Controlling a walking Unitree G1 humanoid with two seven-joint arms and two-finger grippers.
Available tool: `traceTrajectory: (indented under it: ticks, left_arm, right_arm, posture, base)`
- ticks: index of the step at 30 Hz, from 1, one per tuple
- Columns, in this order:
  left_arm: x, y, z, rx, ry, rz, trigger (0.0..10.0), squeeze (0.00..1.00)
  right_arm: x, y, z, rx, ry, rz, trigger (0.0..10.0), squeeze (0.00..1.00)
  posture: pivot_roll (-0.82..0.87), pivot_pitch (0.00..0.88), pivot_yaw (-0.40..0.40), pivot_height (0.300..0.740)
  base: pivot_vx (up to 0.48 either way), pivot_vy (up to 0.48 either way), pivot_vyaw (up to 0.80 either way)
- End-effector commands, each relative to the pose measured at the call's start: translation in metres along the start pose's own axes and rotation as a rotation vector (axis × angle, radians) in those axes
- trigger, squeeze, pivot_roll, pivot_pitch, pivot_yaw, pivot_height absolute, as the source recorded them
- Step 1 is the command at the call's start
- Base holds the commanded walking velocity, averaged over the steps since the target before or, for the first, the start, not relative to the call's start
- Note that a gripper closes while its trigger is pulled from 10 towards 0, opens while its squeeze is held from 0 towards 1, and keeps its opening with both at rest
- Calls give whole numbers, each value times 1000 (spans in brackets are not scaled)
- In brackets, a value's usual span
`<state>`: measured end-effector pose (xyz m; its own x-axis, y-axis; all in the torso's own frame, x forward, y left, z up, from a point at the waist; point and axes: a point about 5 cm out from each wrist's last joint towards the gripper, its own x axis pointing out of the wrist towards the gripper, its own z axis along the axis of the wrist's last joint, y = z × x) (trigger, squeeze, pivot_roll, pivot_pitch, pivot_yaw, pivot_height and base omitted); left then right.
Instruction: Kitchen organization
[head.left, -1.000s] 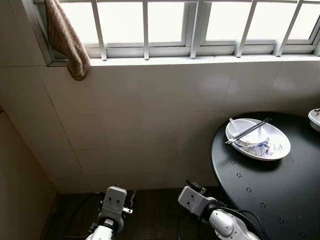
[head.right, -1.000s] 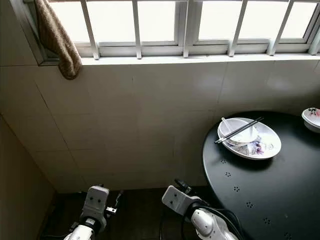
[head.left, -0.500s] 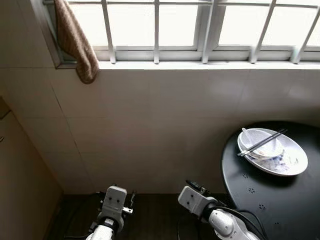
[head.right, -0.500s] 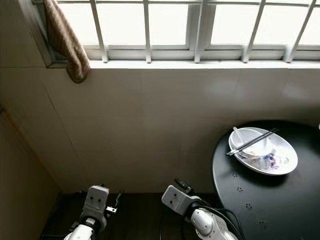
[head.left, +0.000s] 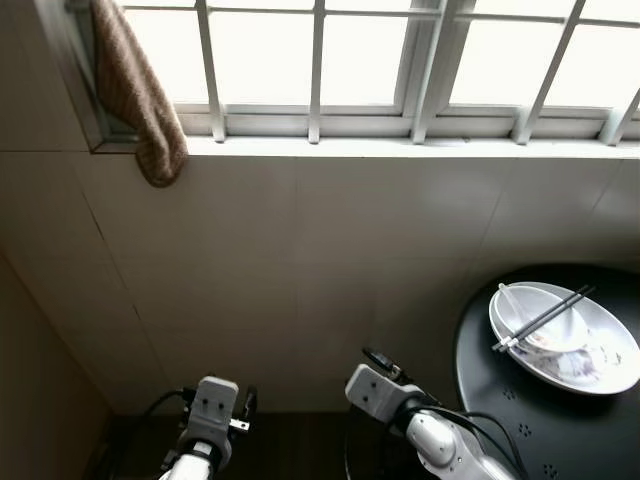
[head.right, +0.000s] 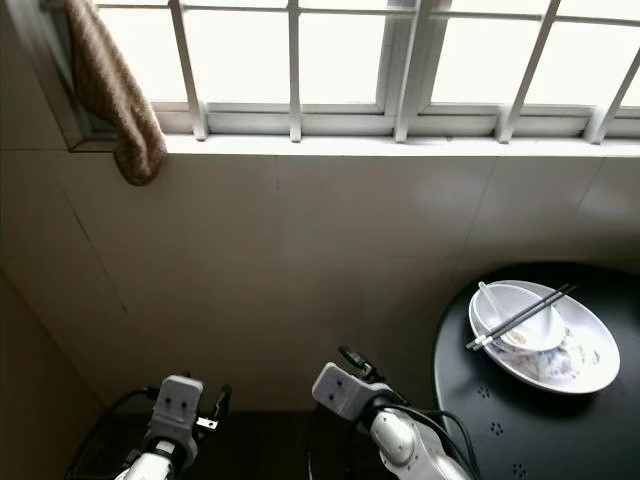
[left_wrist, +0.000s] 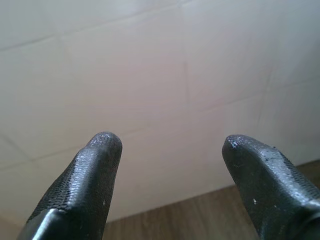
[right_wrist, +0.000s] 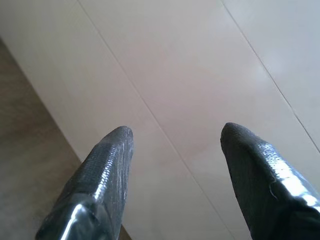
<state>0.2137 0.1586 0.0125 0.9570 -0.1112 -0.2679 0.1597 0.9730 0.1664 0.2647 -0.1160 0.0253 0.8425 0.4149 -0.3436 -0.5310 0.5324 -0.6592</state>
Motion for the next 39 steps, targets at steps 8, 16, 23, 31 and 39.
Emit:
traceTrajectory:
  ticks: [8, 16, 23, 31, 39]
  left_arm:
    - [-1, -8, 1, -13, -12, -27, 10000, 0]
    - [-1, -8, 1, -17, -13, -33, 10000, 0]
    - [-1, -9, 1, -23, -14, -36, 10000, 0]
    - [-1, -9, 1, -30, -21, -40, 10000, 0]
    - [-2, -9, 0, -37, -20, -38, 10000, 0]
  right_arm:
    - [-2, -36, -15, -295, 145, -306, 10000, 0]
    - [-4, -50, -15, -457, 179, -460, 10000, 0]
    - [-10, -56, -29, -395, 306, -525, 10000, 0]
    - [-10, -56, -27, -403, 306, -557, 10000, 0]
    - [-5, -48, -18, -386, 227, -516, 10000, 0]
  posture:
    - [-23, 0, 4, 740]
    - [-25, 0, 6, 740]
    - [-25, 0, 5, 740]
    - [-26, 0, 4, 740]
    - [-25, 0, 5, 740]
  base:
    - [188, 0, 0]
    - [0, 0, 0]
    - [0, 0, 0]
    - [0, 0, 0]
    - [0, 0, 0]
